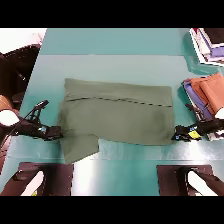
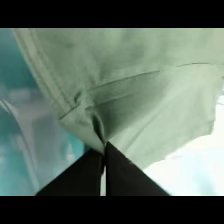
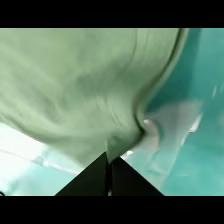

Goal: Fold the shirts.

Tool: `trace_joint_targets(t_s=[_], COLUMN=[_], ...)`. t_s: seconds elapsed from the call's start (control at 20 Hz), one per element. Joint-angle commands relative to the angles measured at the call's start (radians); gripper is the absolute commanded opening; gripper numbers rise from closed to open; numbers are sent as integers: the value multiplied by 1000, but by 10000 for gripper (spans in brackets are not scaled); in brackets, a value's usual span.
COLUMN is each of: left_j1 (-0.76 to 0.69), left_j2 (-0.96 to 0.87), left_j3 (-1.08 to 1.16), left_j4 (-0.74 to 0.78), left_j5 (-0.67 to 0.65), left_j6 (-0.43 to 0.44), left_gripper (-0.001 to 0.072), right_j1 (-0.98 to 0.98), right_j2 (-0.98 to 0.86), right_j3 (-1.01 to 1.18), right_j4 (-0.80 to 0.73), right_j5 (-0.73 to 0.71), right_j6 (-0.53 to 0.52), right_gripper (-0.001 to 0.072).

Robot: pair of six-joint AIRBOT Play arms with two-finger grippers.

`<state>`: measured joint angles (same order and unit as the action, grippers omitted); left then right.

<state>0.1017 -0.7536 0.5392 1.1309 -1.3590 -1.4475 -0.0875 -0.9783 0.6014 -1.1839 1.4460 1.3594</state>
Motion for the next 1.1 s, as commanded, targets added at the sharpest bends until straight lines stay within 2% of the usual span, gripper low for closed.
trace_joint_targets(t_s=[0.0,0.1,0.25,0.4,0.65,0.85,1.0,1.05], left_j1=[0,0,0,0,0,0,0,0], left_j2=[174,222,182,52,-275,-501,-593,-606], left_j3=[8,40,135,220,364,452,491,496], left_j4=[25,-13,-27,-39,-73,-81,-101,-119], left_j5=[-198,-228,-142,30,233,388,449,459], left_j6=[-73,-98,-92,-31,109,122,144,146], left_gripper=[22,22,22,22,23,25,25,27], right_j1=[15,15,16,16,18,18,17,17], right_j2=[159,255,282,154,-169,-376,-474,-495], right_j3=[43,94,199,287,440,551,608,622], right_j4=[-98,-178,-195,-140,-18,62,116,134], right_j5=[171,248,213,110,-92,-172,-205,-212], right_j6=[11,40,42,36,13,10,10,8], right_gripper=[16,15,14,15,15,16,18,42])
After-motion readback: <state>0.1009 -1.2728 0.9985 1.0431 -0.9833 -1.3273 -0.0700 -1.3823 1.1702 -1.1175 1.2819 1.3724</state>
